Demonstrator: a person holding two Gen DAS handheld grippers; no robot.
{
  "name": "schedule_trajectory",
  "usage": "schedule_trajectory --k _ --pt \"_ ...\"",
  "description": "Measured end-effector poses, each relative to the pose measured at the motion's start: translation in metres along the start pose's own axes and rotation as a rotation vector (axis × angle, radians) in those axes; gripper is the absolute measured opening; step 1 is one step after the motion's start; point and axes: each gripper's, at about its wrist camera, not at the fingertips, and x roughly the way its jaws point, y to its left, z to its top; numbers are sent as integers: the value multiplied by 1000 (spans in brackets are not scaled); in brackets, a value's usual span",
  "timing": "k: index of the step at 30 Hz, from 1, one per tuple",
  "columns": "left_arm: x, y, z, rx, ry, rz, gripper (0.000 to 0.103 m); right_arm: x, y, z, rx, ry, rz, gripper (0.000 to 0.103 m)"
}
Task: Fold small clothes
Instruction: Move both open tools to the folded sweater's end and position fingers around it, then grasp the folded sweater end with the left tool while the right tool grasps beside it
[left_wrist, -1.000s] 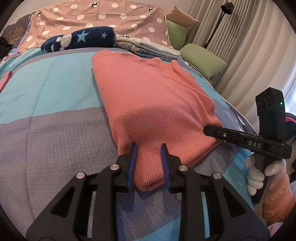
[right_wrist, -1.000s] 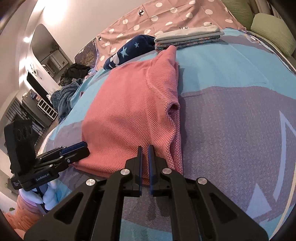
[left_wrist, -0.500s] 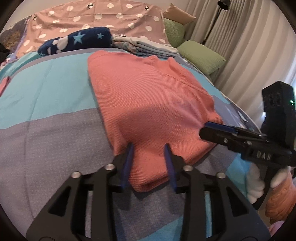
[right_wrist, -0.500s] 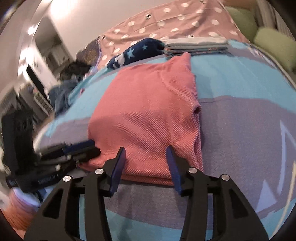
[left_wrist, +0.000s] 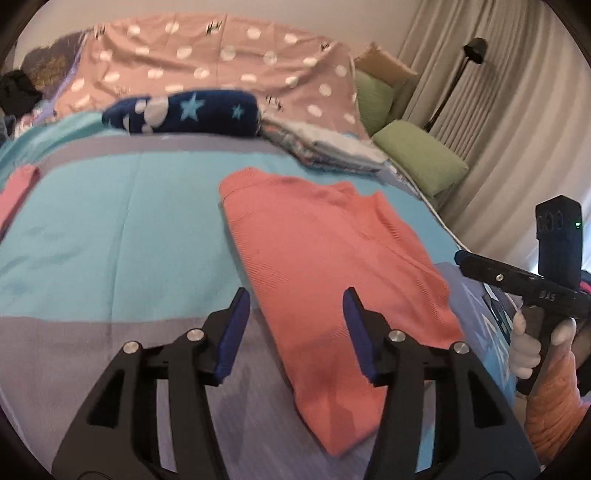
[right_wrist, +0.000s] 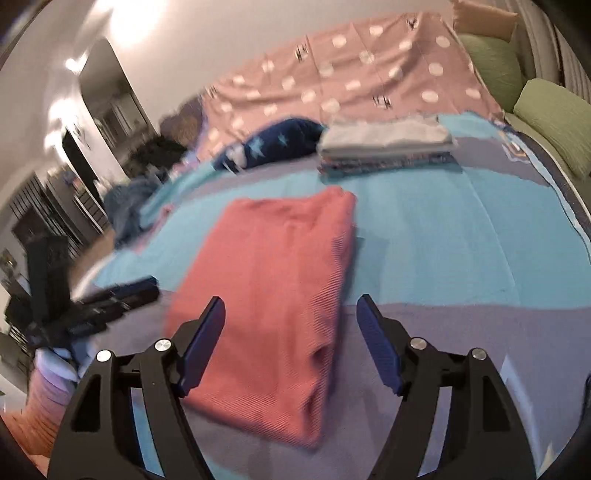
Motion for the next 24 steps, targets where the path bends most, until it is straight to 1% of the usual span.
schedule_trajectory --k 2,3,5,7,11,13,16,17,20,24 --pt "18 5 5 -24 42 -14 53 16 -8 3 38 43 21 74" --pt "27 8 7 -35 64 -28 53 25 -13 4 59 66 45 74" --pt "40 9 9 -43 88 -39 53 38 -19 6 74 92 71 74" --pt "51 11 13 -52 110 -51 59 50 -23 7 85 119 95 74" --pt "68 17 21 -58 133 -83 63 61 -26 11 69 119 138 74" --pt "74 21 25 -64 134 -108 65 68 -31 17 74 123 180 74" --pt "83 29 32 -90 135 -149 65 80 -42 26 115 121 250 74" --pt "86 31 34 -96 135 -158 65 82 -45 28 121 120 261 73" --pt "96 35 42 -106 132 -181 65 94 -44 37 96 126 256 65" --pt "106 34 50 -90 124 -179 64 103 -33 44 18 132 236 64"
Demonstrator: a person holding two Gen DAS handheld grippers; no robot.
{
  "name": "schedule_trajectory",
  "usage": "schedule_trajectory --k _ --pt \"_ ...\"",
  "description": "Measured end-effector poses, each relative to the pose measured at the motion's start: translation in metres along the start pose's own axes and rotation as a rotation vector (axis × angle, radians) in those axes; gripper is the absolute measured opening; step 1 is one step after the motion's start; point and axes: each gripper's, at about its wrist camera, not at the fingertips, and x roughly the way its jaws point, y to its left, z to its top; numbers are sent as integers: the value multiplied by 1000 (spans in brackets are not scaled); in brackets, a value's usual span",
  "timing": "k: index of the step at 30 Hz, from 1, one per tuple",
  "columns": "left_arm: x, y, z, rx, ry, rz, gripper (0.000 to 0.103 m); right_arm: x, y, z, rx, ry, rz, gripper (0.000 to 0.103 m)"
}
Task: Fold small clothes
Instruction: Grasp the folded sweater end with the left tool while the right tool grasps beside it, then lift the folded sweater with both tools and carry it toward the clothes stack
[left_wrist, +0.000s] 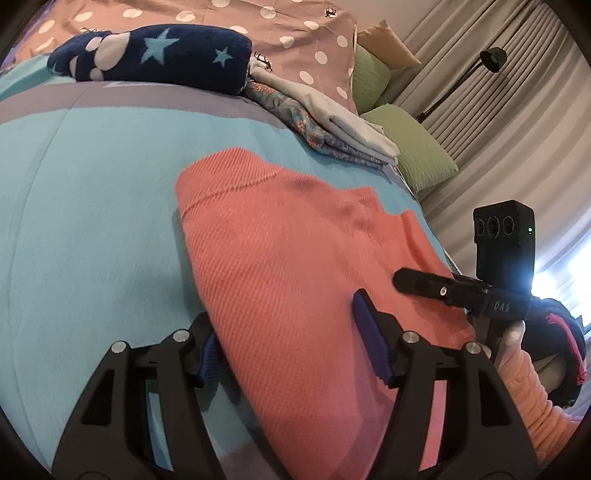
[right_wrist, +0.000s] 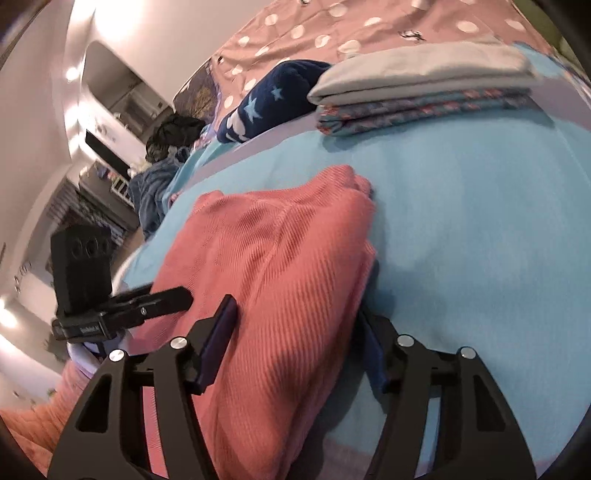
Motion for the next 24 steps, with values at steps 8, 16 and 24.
schedule_trajectory --k 8,16,24 --pt "4 -5 -1 48 -21 33 41 4 2 -3 -30 -10 19 34" --pt "-20 -53 -9 217 -105 200 25 -17 47 -11 -162 -89 -151 22" --pt "-94 -115 -19 353 -266 197 23 -104 110 -25 -268 -299 -150 20"
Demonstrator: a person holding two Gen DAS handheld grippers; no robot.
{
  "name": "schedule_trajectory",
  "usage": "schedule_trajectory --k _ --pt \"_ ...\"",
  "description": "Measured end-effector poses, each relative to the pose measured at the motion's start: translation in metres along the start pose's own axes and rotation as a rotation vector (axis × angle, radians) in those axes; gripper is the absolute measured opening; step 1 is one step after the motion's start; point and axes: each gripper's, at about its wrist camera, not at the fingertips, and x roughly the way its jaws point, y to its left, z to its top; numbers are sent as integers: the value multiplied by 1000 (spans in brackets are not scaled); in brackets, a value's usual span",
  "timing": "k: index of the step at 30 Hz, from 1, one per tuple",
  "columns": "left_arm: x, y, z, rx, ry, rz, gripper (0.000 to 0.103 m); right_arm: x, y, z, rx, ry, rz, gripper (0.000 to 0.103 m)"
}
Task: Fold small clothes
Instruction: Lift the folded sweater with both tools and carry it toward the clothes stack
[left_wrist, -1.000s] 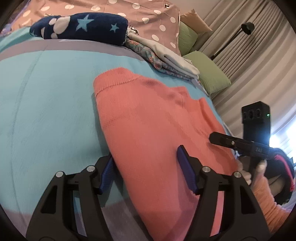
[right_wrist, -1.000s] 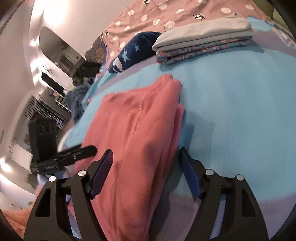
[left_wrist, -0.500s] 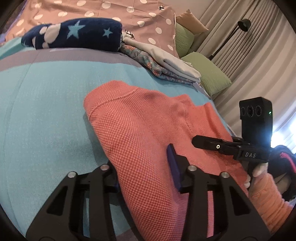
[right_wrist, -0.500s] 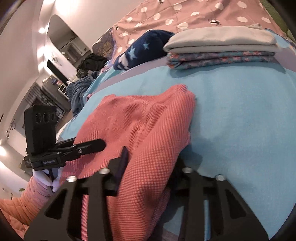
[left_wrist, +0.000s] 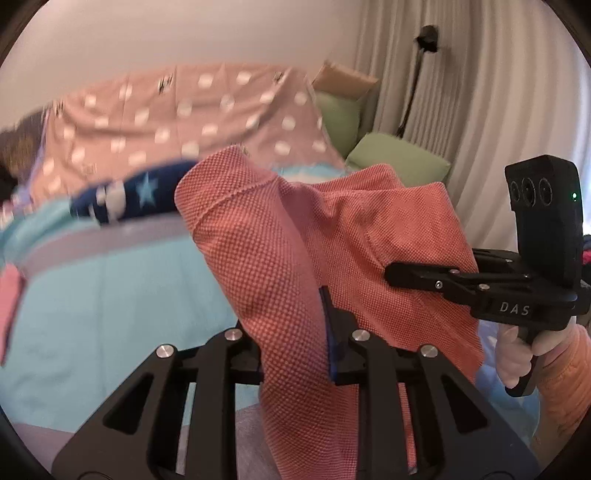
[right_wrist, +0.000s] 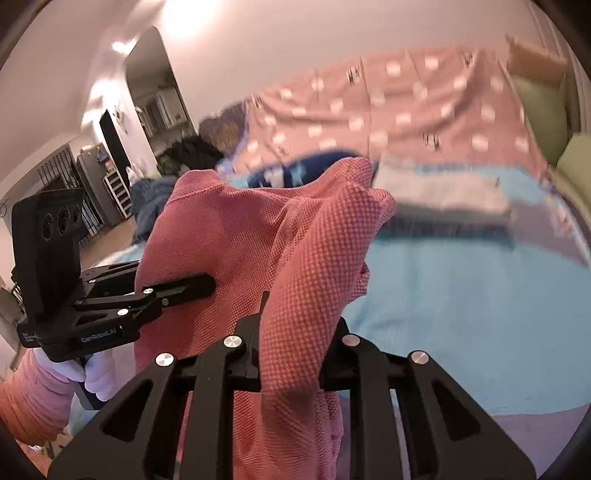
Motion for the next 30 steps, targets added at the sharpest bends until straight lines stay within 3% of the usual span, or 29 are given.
schedule_trajectory --k 5,13,21,30 --pt "-49 -31 21 64 -111 -12 23 -50 22 14 -60 -125 -38 20" --pt "-72 -65 64 130 -190 -43 22 -95 19 38 -87 -230 -94 19" --pt "-54 -81 128 207 -230 -40 22 -107 -11 88 -95 -299 -145 19" --pt "12 -66 212 201 -230 -10 22 -67 -68 166 -72 -282 -219 19"
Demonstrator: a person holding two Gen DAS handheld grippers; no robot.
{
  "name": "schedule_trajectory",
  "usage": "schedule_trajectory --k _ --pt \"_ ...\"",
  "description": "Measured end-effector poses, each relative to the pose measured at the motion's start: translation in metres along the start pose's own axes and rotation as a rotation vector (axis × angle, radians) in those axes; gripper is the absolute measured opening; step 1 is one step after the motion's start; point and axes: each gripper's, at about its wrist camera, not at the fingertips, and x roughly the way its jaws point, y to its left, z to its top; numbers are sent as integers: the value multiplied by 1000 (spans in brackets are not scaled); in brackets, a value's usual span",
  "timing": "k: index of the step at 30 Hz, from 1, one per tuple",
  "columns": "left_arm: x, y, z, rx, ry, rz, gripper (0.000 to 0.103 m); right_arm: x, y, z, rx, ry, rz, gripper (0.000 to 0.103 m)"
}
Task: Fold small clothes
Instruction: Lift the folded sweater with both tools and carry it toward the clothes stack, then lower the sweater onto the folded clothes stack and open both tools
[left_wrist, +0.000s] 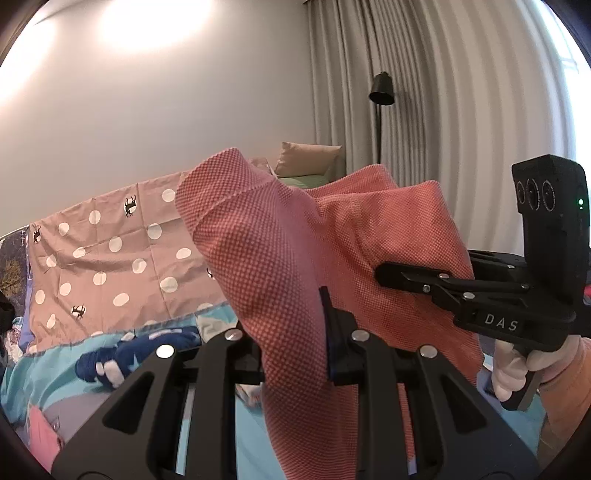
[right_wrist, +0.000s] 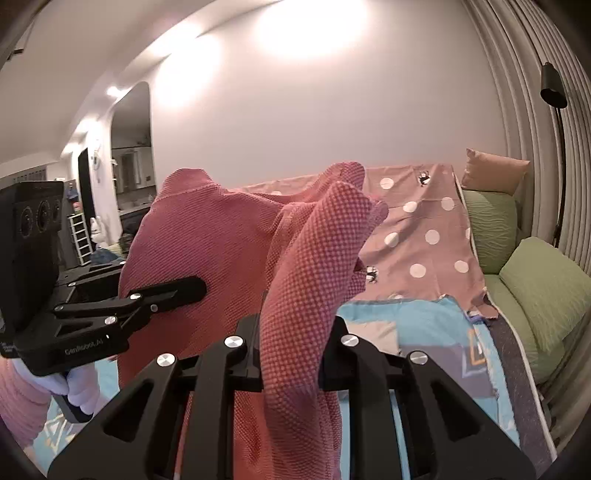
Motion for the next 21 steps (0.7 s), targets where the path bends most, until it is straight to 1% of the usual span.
schedule_trajectory --k 3,7,12,15,17,18,19,20,21 --pt "34 17 18 -1 7 19 22 30 -16 17 -6 1 -30 19" --pt "82 39 32 11 40 67 23 73 -39 27 5 23 -60 19" --pt "142 63 28 23 91 114 23 137 -59 22 7 80 -88 19" --pt "181 83 17 -6 131 132 23 182 -70 10 20 122 -98 19" --pt "210 99 1 -29 159 147 24 206 -73 -1 42 152 -111 19" --pt "225 106 -7 -38 174 154 25 228 -80 -12 71 196 -126 22" --pt "245 116 -21 -48 205 167 28 245 -86 -22 84 237 -160 29" --pt "263 126 -36 -60 243 192 30 258 -90 -34 84 268 -231 40" --pt "281 133 -53 -73 292 221 34 269 -96 -49 83 283 -309 40"
